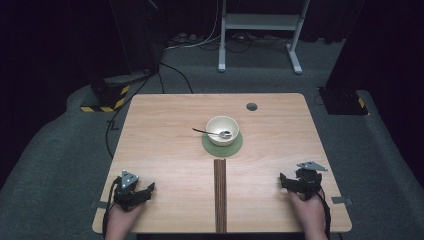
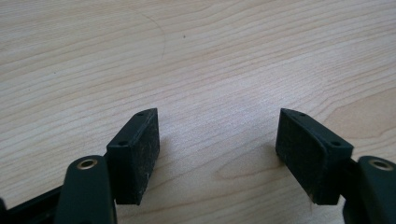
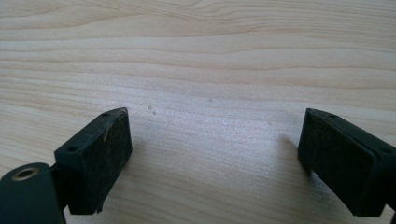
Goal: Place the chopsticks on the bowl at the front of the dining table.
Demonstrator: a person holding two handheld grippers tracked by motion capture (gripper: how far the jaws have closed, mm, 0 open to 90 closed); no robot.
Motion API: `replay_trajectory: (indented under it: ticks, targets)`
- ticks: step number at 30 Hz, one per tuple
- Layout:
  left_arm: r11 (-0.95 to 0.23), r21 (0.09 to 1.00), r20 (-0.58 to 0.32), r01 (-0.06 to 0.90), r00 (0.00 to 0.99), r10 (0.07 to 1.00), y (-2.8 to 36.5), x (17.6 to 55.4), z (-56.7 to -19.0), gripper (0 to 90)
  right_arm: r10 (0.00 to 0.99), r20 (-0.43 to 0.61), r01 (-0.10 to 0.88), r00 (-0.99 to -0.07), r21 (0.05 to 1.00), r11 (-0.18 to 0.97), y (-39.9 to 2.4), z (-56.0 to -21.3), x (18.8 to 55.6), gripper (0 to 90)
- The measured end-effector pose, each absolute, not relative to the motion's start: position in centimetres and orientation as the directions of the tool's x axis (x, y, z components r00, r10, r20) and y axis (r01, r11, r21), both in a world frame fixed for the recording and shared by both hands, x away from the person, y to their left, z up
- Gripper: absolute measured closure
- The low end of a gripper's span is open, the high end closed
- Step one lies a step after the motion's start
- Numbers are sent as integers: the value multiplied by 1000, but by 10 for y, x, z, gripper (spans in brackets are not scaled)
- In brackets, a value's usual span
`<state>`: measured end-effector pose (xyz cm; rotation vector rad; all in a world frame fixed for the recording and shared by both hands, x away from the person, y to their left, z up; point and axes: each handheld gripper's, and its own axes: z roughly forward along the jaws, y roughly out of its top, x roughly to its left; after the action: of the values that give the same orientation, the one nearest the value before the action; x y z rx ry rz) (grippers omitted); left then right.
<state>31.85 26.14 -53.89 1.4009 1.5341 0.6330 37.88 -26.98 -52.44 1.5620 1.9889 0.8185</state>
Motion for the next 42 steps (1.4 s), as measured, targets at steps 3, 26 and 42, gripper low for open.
replay_trajectory:
  ticks: [3, 26, 42]
  targets:
    - [201, 855, -279, 479, 98, 955, 261, 317, -539, 308, 971, -13, 682, -239, 710, 177, -270, -524, 379, 96]
    - [186, 797, -311, 574, 126, 942, 167, 310, -514, 289, 971, -15, 684, -240, 707, 180, -270, -524, 379, 101]
    - [115, 776, -337, 621, 253, 907, 84, 334, -497, 465, 970, -15, 682, -244, 708, 183, -270, -524, 379, 104]
